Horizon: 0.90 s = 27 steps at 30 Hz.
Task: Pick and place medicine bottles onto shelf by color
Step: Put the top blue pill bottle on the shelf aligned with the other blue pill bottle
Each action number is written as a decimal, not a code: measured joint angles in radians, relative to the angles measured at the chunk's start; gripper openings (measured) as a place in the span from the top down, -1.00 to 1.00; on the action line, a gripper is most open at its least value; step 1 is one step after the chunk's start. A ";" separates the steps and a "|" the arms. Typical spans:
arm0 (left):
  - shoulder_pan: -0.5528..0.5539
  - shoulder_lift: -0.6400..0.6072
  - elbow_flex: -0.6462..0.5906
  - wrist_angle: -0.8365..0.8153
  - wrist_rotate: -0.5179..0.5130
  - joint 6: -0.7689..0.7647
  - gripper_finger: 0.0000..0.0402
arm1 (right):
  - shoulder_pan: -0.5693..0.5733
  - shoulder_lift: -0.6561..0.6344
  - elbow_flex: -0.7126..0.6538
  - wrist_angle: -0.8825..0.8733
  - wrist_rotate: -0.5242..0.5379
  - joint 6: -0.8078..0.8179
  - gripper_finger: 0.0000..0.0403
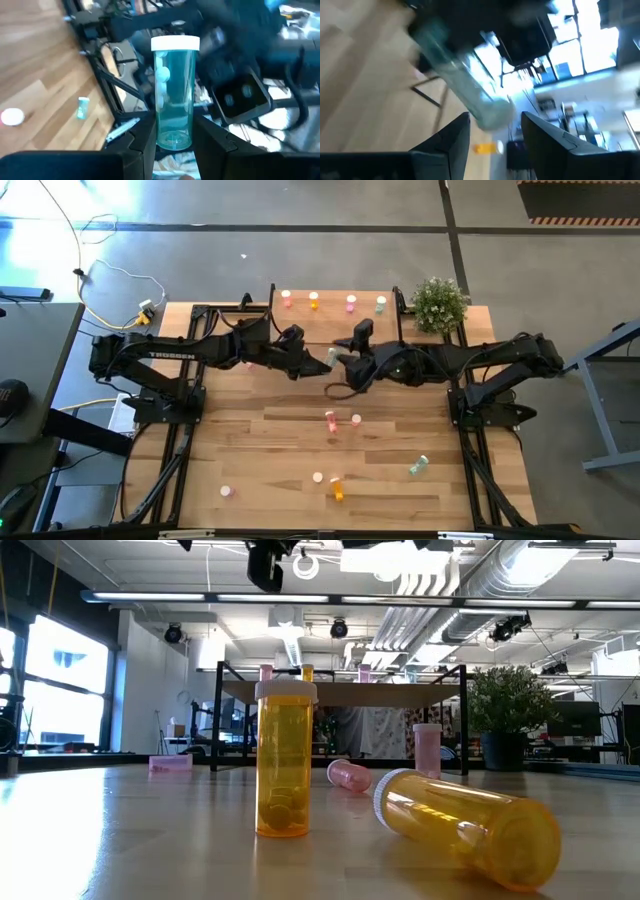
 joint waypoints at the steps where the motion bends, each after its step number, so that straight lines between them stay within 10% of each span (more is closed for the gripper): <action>1: 0.004 -0.001 0.000 0.004 0.009 0.006 0.53 | -0.003 0.000 0.000 0.000 0.008 0.008 0.17; 14: 0.023 -0.001 0.000 0.004 0.054 0.234 0.53 | -0.027 -0.001 0.000 -0.010 0.148 0.210 0.17; 27: 0.037 -0.001 0.000 0.004 0.029 0.628 0.53 | -0.027 -0.013 0.000 -0.035 0.179 0.766 0.17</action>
